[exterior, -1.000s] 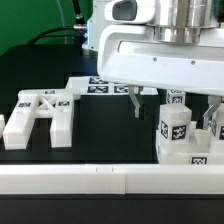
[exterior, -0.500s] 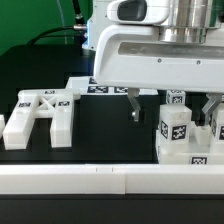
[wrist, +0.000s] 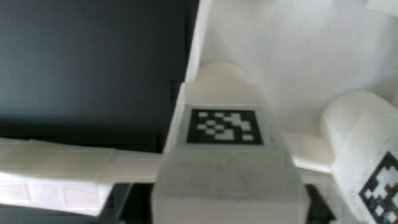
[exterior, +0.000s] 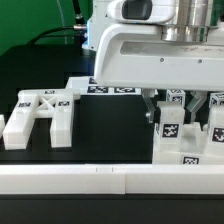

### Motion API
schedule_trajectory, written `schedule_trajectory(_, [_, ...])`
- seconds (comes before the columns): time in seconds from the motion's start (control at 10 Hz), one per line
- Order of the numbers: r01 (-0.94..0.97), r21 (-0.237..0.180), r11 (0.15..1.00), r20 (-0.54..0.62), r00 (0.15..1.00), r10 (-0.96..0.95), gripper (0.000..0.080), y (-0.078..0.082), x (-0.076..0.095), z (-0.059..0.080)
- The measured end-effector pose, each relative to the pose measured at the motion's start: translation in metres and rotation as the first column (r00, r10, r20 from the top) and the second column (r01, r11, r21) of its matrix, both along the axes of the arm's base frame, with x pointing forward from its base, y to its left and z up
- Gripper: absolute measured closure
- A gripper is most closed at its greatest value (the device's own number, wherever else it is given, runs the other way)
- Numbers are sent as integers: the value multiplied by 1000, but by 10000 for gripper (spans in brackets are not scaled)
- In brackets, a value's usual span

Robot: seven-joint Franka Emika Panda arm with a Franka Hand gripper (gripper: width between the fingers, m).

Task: Assemble chair

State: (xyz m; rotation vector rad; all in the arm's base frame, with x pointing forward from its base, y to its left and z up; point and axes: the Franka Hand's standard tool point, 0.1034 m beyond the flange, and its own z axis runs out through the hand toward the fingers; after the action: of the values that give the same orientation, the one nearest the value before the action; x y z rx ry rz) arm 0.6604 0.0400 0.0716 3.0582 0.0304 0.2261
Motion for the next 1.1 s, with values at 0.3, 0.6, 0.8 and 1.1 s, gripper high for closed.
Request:
schedule_trajectory(0.3, [93,14,996,6,996,-94,505,-2,0,0])
schedule_trajectory(0.6, [323,59,945,22,946,-325,505,-7,1,0])
schedule_trajectory(0.8, [435,81,897,29,898,-439,505,-8,1,-1])
schedule_trajectory(1.1, [564,81,822,11,824,-566,504,-16,-4,-2])
